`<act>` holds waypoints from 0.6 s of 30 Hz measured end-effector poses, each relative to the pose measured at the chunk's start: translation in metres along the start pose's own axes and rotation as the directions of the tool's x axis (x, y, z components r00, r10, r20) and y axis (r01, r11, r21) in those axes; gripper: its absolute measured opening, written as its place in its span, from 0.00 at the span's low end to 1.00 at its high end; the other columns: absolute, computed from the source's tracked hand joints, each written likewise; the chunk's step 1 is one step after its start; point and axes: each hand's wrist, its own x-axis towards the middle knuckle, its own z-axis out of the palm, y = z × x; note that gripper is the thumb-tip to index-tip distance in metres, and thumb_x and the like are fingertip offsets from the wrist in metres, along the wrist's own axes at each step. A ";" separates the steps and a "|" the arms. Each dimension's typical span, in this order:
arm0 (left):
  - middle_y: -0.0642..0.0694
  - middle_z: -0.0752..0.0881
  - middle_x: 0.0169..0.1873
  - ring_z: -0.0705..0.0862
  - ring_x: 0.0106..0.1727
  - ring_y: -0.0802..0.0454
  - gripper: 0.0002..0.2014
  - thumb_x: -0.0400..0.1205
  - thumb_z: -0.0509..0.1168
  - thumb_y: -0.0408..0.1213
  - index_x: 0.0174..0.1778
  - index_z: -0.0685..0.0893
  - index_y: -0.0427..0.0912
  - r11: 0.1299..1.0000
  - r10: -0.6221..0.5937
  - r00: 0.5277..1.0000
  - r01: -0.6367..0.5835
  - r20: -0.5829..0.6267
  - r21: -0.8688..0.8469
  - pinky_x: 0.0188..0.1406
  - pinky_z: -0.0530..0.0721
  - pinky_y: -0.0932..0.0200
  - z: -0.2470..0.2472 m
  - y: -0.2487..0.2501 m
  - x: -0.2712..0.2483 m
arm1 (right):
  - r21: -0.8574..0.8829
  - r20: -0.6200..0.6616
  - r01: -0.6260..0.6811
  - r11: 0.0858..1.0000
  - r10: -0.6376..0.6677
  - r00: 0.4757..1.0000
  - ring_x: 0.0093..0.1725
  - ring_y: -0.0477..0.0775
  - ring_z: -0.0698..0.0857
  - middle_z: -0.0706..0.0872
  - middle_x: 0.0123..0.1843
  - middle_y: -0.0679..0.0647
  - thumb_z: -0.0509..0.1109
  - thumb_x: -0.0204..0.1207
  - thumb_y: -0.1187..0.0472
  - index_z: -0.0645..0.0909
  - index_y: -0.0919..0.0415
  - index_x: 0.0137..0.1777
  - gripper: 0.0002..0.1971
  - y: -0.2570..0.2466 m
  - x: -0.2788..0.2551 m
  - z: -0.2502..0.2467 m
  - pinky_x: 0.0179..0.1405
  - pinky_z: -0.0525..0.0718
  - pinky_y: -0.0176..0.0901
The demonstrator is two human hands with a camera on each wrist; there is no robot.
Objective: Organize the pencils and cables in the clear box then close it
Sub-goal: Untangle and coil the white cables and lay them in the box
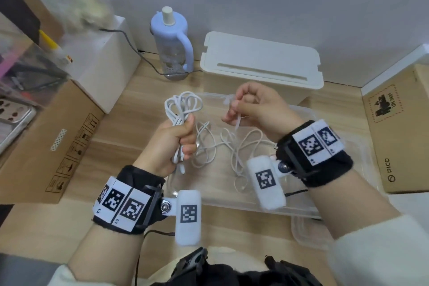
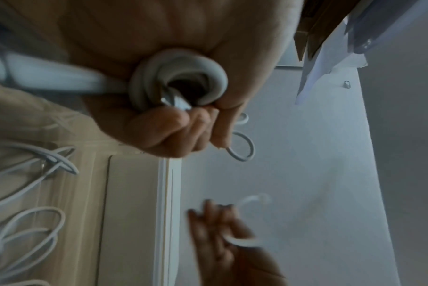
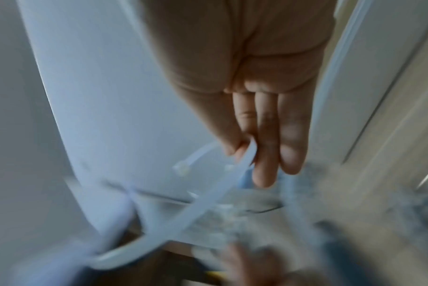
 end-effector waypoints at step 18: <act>0.55 0.72 0.16 0.67 0.17 0.59 0.16 0.79 0.66 0.34 0.25 0.83 0.51 0.894 0.232 0.936 -0.313 0.265 0.322 0.15 0.65 0.66 0.066 0.004 -0.033 | 0.133 -0.279 -0.035 0.991 0.071 0.958 0.15 0.53 0.73 0.69 0.15 0.47 0.59 0.81 0.65 0.73 0.68 0.49 0.06 0.010 -0.078 0.025 0.11 0.70 0.30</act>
